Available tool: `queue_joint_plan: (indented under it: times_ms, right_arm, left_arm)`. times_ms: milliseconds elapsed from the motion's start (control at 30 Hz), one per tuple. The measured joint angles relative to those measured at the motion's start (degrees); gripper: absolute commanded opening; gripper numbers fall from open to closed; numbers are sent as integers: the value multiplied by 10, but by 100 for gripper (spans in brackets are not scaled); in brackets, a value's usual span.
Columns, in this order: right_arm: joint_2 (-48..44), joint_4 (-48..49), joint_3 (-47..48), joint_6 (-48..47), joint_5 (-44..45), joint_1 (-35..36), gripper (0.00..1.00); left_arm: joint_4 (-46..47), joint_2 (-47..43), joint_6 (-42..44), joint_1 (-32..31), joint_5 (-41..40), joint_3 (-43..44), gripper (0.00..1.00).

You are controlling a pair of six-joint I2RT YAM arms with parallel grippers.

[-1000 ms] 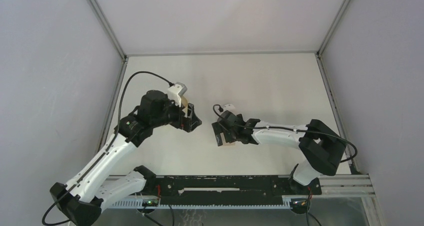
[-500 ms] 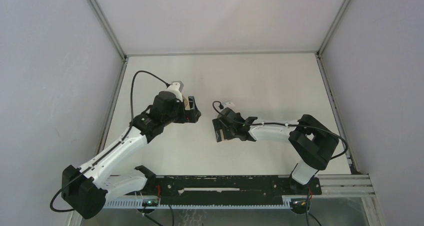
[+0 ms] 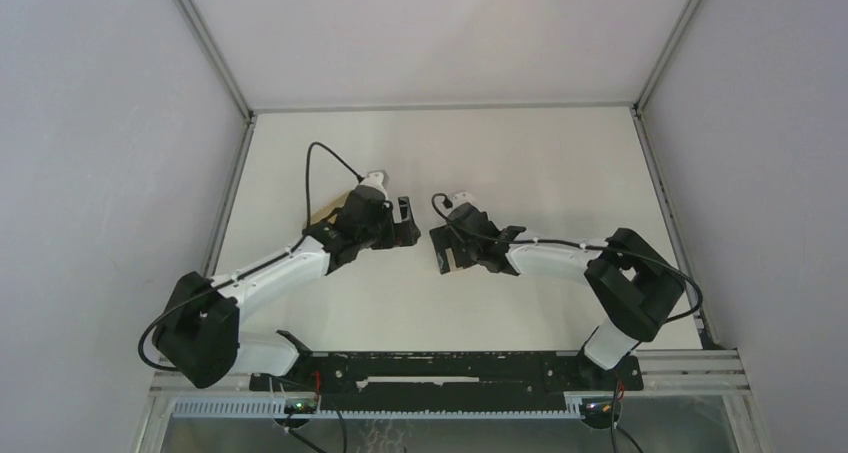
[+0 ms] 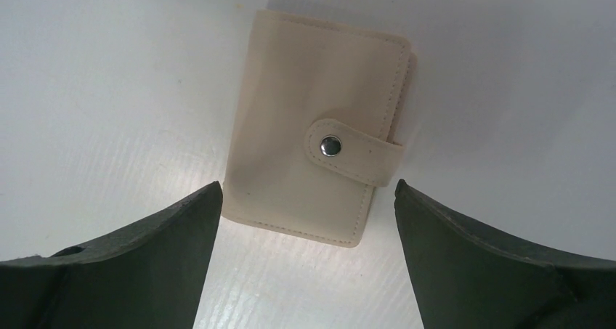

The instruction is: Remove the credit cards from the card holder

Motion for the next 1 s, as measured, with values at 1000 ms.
queue_joint_plan:
  times_ms: [1000]
  right_arm:
    - [-24, 57, -25, -29, 36, -25, 72]
  left_arm:
    - [75, 156, -35, -18, 23, 37, 93]
